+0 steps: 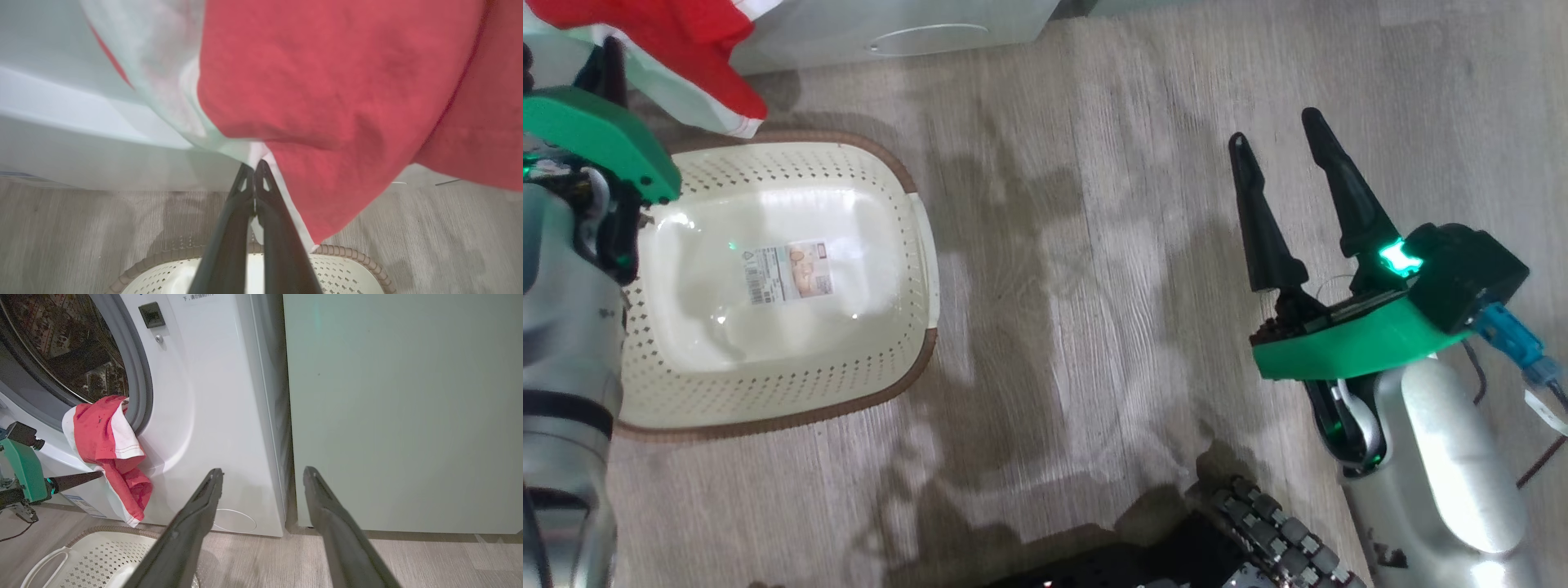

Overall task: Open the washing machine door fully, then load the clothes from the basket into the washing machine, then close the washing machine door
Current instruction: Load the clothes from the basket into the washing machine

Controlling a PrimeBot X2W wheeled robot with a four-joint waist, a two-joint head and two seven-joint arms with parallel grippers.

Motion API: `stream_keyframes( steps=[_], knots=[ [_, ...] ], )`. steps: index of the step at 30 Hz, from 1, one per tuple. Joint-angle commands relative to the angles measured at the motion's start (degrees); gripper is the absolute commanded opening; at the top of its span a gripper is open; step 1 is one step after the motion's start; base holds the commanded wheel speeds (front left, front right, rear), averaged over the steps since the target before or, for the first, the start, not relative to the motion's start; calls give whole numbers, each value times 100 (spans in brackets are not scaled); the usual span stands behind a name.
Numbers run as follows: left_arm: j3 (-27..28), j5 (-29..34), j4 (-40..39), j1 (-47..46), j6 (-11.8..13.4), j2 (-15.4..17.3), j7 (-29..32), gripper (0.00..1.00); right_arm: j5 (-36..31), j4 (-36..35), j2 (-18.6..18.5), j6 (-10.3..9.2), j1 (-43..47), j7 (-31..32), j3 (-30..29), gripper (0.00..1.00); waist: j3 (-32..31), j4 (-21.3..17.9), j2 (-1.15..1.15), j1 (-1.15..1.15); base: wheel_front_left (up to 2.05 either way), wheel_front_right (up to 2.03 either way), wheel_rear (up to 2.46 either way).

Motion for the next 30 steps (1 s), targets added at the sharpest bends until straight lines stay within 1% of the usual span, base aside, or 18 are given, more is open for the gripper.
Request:
stream_keyframes(
  steps=[1, 3, 7, 11, 15, 20, 23, 25, 27, 30],
  knots=[
    [70, 36, -55, -48, -14, 278, -116, 0, 59, -200, -11, 0, 110, -51, 69, 100, -34, 22, 0, 0, 0, 0, 0],
    [-10, 51, -57, 50, -68, 208, -228, 0, 76, -210, -11, 0, 164, -52, 16, 100, -99, 86, 0, 0, 0, 0, 0],
    [-152, 104, -222, 217, -129, 181, -307, 0, 91, -221, -11, 0, 221, -52, -39, 100, -208, 199, 0, 0, 0, 0, 0],
    [-333, 125, -563, 348, -182, 209, -20, 0, 89, -230, -11, 0, 278, -52, -102, 100, -336, 345, 0, 0, 0, 0, 0],
    [-462, 28, -1241, 328, -222, 371, 653, 0, 100, -247, -11, 0, 308, -52, -124, 100, -431, 451, 0, 0, 0, 0, 0],
    [-496, -249, -2486, 172, -240, 705, 1837, 0, 218, -269, -11, 0, 284, -52, -67, 100, -467, 400, 0, 0, 0, 0, 0],
    [-490, -334, -3222, 15, -198, 975, 2582, 0, 336, -298, -11, 0, 258, -52, -7, 100, -411, 257, 0, 0, 0, 0, 0],
    [-437, -401, -3589, -138, -110, 1143, 3053, 0, 428, -321, -11, 0, 234, -52, 33, 100, -338, 126, 0, 0, 0, 0, 0],
    [-395, -445, -3838, -314, -21, 1311, 3503, 0, 521, -347, -11, 0, 200, -52, 83, 100, -241, -36, 0, 0, 0, 0, 0],
    [-330, -461, -4017, -615, 114, 1526, 4005, 0, 656, -399, -11, 0, 164, -52, 142, 100, -77, -284, 0, 0, 0, 0, 0]
  ],
)
